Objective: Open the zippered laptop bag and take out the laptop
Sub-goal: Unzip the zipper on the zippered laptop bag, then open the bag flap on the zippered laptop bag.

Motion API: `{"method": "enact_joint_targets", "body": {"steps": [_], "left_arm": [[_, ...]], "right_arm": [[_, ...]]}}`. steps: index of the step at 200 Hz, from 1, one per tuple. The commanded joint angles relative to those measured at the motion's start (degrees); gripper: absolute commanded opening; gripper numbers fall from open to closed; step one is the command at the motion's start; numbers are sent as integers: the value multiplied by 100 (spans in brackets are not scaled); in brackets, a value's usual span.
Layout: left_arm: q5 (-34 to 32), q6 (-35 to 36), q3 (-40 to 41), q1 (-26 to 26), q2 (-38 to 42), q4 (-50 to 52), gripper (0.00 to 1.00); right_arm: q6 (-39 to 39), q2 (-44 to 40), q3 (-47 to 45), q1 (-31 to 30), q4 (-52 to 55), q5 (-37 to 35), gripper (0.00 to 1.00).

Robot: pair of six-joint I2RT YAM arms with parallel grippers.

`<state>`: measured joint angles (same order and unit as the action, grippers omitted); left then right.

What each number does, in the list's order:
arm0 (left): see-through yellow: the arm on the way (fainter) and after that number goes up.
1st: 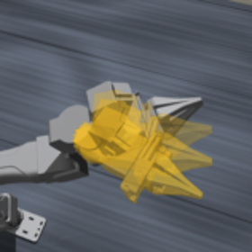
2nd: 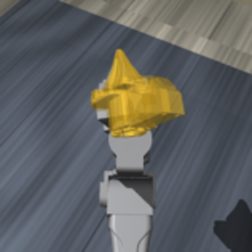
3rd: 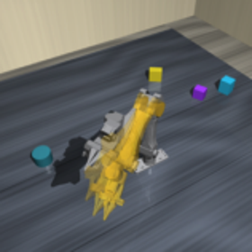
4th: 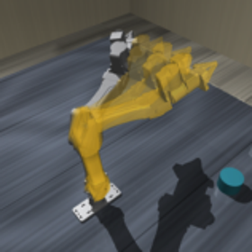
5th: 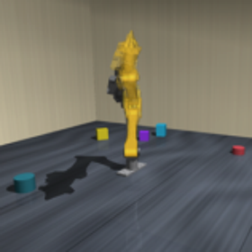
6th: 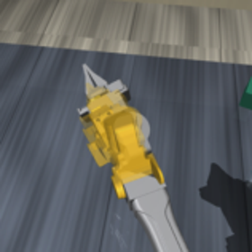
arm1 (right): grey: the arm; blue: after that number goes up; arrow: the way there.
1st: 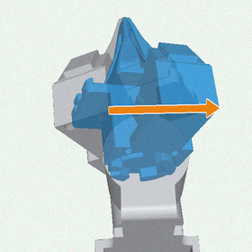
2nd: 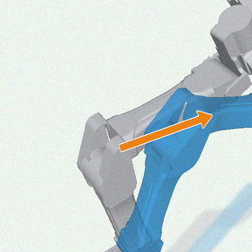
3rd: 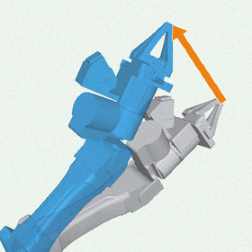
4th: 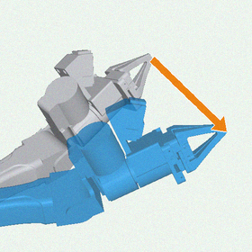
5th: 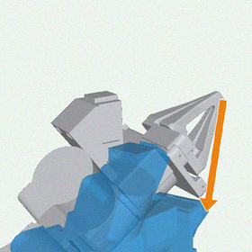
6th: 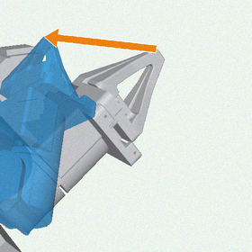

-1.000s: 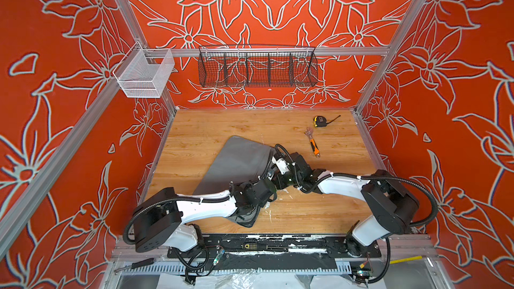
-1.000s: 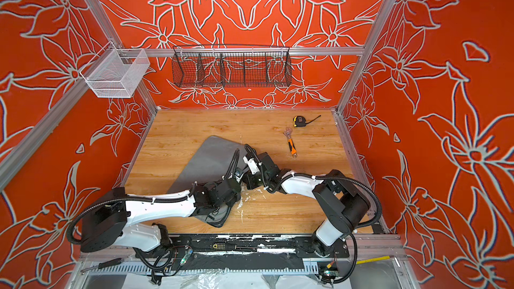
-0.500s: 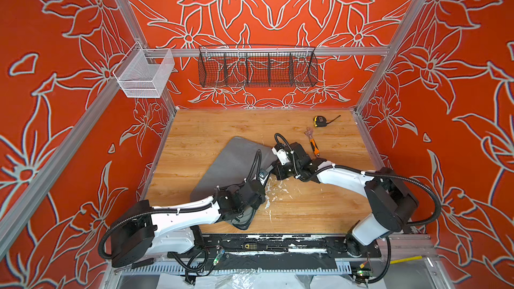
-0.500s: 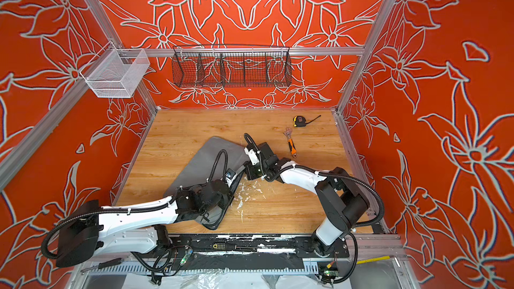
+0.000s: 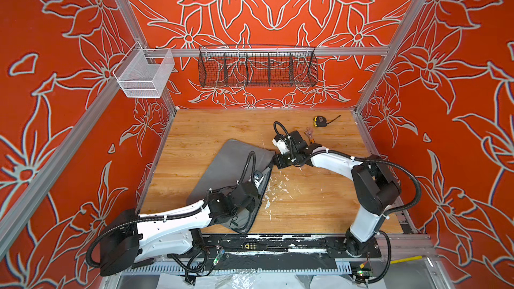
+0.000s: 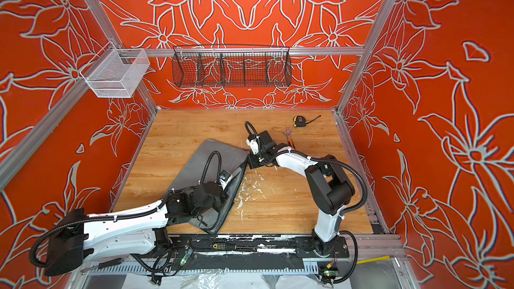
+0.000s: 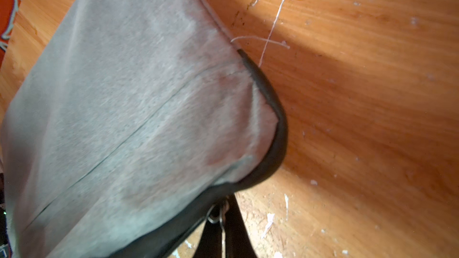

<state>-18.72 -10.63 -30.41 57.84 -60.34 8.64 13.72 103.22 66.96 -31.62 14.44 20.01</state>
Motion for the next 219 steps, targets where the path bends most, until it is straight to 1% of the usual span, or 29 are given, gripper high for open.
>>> {"method": "enact_joint_targets", "body": {"steps": [1,21,82,115,131,150,177,188,211,219], "left_arm": [[536,163,47,60,202,411,0],[597,263,1,59,233,528,0],[832,334,-32,-60,233,665,0],[1044,411,-98,-176,189,630,0],[1145,447,-176,-290,134,610,0],[1345,499,-324,-559,-11,597,0],[1863,649,-660,-1108,-444,532,0],[1978,709,-901,-1261,-700,576,0],[1871,747,-1628,-1394,-1285,953,0],[1823,769,-1855,-1416,-1451,1079,0]], "right_arm": [[-321,291,497,236,-20,-86,0],[-494,541,797,294,143,63,0],[-705,654,1248,470,310,-45,0],[-791,948,1589,498,481,-3,0],[-765,1083,1656,501,461,2,0],[-705,1075,1656,514,457,-51,0],[-604,743,1347,524,215,-277,15],[-532,594,1208,525,157,-398,25],[-382,265,912,533,148,-700,38],[-326,128,829,533,226,-825,40]]}}
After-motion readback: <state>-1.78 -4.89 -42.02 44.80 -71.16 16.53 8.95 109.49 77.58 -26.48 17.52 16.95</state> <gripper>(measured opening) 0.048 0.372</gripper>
